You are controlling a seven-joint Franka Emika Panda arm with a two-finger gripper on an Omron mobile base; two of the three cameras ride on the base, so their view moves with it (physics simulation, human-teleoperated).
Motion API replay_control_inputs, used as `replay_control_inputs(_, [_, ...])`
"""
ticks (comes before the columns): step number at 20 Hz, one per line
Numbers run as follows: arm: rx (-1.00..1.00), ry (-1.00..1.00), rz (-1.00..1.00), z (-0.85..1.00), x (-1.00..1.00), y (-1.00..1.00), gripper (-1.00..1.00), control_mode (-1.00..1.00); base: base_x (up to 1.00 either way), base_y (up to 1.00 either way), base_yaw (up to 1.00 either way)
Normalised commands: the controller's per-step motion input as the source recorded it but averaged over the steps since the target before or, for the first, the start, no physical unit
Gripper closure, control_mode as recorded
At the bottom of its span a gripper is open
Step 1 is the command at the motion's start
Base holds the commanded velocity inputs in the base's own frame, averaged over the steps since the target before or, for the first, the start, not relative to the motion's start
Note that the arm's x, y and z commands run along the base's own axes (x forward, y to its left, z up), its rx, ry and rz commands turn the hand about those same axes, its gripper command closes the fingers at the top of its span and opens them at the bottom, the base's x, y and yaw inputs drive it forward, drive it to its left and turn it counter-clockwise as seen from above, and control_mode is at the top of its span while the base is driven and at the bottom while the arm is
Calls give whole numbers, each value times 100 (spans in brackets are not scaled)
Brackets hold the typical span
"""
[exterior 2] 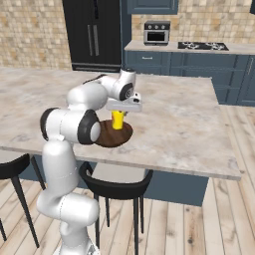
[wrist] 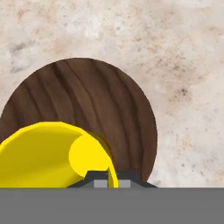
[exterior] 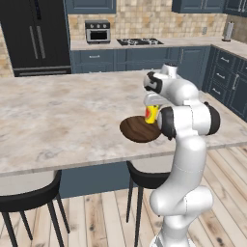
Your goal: Place the cup inside the bowl on the dining table and move the bowl to any counter.
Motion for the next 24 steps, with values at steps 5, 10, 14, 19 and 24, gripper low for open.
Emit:
replay_control_inputs(5, [0, 0, 0, 0, 0, 18, 100, -100, 0, 0, 0])
replay_control_inputs(10, [0, 0, 0, 0, 0, 10, 100, -100, 0, 0, 0])
replay_control_inputs(14, [0, 0, 0, -2, 0, 6, 100, -100, 0, 0, 0])
replay_control_inputs(19, [0, -2, 0, -19, 0, 8, 100, -100, 0, 0, 0])
replay_control_inputs(24, [0, -4, 0, -18, 0, 12, 100, -100, 0, 0, 0])
